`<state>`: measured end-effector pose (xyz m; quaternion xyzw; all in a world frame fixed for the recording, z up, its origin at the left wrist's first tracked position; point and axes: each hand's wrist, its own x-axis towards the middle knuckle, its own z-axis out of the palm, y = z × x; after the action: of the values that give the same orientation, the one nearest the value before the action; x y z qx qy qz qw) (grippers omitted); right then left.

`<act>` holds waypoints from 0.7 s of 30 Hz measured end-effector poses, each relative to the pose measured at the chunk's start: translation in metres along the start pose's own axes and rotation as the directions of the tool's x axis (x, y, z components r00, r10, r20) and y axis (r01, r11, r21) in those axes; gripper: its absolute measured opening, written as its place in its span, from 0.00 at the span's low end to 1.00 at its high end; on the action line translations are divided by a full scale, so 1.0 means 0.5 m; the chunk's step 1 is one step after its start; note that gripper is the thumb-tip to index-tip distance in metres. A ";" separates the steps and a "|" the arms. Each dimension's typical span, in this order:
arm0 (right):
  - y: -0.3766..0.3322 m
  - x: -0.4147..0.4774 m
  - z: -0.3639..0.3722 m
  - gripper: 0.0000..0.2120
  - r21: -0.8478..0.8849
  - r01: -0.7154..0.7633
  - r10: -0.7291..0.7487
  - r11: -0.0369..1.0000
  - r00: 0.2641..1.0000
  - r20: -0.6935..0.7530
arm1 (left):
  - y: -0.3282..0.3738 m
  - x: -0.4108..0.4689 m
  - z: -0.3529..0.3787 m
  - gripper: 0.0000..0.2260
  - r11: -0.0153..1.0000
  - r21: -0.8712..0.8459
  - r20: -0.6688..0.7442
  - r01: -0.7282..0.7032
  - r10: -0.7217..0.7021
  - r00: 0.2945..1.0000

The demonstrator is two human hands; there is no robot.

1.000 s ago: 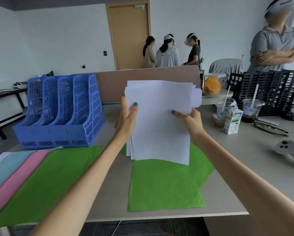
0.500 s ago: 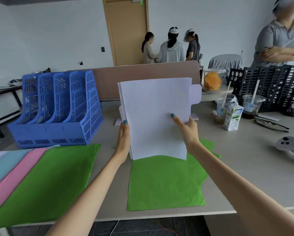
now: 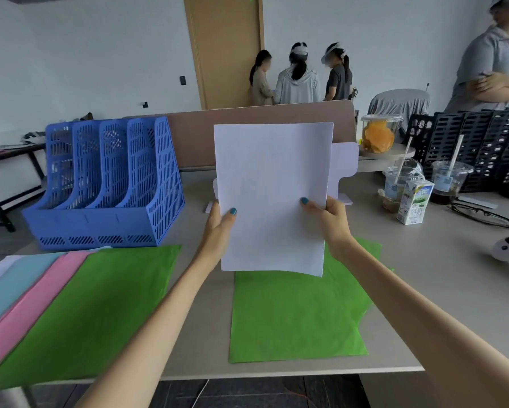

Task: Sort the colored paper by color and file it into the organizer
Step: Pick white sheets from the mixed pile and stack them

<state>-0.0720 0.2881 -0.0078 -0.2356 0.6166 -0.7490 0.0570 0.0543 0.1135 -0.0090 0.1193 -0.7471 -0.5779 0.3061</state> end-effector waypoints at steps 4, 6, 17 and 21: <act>-0.021 -0.012 0.040 0.03 0.036 0.002 -0.005 0.999 0.997 0.079 | 0.043 -0.028 -0.066 0.20 0.997 0.074 0.035 -0.025 0.022 0.999; -0.025 -0.022 0.071 0.03 0.057 -0.009 0.003 0.998 0.993 0.116 | 0.048 -0.039 -0.107 0.24 0.992 0.125 0.073 -0.021 0.012 0.997; 0.024 -0.120 0.291 0.03 0.149 -0.200 0.174 0.968 0.970 0.168 | 0.044 -0.119 -0.353 0.12 0.939 0.011 -0.032 0.343 -0.343 0.939; 0.057 -0.167 0.382 0.04 0.119 -0.246 0.221 0.962 0.956 0.194 | 0.028 -0.186 -0.443 0.14 0.823 -0.150 0.159 0.548 -0.527 0.835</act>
<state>0.0768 0.1416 -0.0342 -0.2224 0.5776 -0.7549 0.2169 0.2613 -0.0078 0.0064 0.2633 -0.6405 -0.7147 0.0986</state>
